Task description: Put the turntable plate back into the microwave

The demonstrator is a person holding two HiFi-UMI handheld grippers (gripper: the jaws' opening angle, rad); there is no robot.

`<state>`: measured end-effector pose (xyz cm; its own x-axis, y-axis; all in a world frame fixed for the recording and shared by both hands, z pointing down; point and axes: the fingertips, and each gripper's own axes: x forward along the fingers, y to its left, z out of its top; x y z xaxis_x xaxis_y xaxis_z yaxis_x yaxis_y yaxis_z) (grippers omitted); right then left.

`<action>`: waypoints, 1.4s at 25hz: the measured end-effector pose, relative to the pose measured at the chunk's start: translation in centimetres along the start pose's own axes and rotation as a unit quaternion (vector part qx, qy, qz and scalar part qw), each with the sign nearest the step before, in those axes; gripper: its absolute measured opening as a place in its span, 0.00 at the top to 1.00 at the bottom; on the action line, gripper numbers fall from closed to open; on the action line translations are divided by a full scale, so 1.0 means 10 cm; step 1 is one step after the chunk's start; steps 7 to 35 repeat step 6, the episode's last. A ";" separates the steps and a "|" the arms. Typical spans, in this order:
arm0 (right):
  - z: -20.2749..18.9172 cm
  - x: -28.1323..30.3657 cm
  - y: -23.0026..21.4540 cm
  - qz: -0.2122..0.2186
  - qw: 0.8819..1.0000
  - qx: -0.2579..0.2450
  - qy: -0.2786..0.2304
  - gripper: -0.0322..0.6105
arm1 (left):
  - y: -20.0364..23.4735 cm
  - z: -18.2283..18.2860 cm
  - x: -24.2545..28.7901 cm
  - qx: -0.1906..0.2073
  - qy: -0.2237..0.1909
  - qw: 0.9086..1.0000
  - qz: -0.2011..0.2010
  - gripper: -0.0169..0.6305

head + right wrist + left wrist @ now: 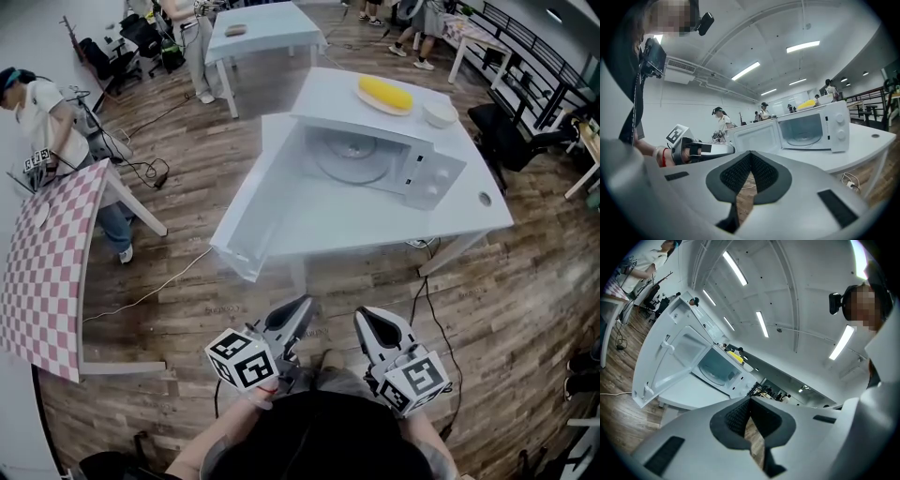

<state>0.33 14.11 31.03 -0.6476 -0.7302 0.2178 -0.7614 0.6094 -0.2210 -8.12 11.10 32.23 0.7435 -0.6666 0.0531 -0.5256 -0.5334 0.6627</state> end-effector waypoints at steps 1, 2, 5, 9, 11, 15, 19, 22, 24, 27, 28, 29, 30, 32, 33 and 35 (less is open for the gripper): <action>-0.01 0.01 0.02 0.001 1.000 0.000 0.003 0.92 | 0.01 0.00 -0.02 -0.001 0.000 1.000 0.001 0.95; -0.03 0.01 0.03 0.002 1.000 -0.001 0.006 0.92 | 0.03 -0.01 -0.04 -0.002 0.000 1.000 0.003 0.95; -0.05 0.03 0.08 0.002 1.000 0.001 0.009 0.92 | 0.08 -0.02 -0.11 -0.006 0.000 1.000 0.009 0.95; -0.06 0.04 0.09 0.002 1.000 0.002 0.009 0.92 | 0.09 -0.02 -0.13 -0.007 0.001 1.000 0.011 0.95; -0.06 0.04 0.09 0.002 1.000 0.002 0.009 0.92 | 0.09 -0.02 -0.13 -0.007 0.001 1.000 0.011 0.95; -0.06 0.04 0.09 0.002 1.000 0.002 0.009 0.92 | 0.09 -0.02 -0.13 -0.007 0.001 1.000 0.011 0.95; -0.06 0.04 0.09 0.002 1.000 0.002 0.009 0.92 | 0.09 -0.02 -0.13 -0.007 0.001 1.000 0.011 0.95; -0.06 0.04 0.09 0.002 1.000 0.002 0.009 0.92 | 0.09 -0.02 -0.13 -0.007 0.001 1.000 0.011 0.95; -0.06 0.04 0.09 0.002 1.000 0.002 0.009 0.92 | 0.09 -0.02 -0.13 -0.007 0.001 1.000 0.011 0.95; -0.06 0.04 0.09 0.002 1.000 0.002 0.009 0.92 | 0.09 -0.02 -0.13 -0.007 0.001 1.000 0.011 0.95; -0.06 0.04 0.09 0.002 1.000 0.002 0.009 0.92 | 0.09 -0.02 -0.13 -0.007 0.001 1.000 0.011 0.95; -0.06 0.04 0.09 0.002 1.000 0.002 0.009 0.92 | 0.09 -0.02 -0.13 -0.007 0.001 1.000 0.011 0.95; -0.06 0.04 0.09 0.002 1.000 0.002 0.009 0.92 | 0.09 -0.02 -0.13 -0.007 0.001 1.000 0.011 0.95; -0.06 0.04 0.09 0.002 1.000 0.002 0.009 0.92 | 0.09 -0.02 -0.13 -0.007 0.001 1.000 0.011 0.95; -0.06 0.04 0.09 0.002 1.000 0.002 0.009 0.92 | 0.09 -0.02 -0.13 -0.007 0.001 1.000 0.011 0.95; -0.06 0.04 0.09 0.002 1.000 0.002 0.009 0.92 | 0.09 -0.02 -0.13 -0.007 0.001 1.000 0.011 0.95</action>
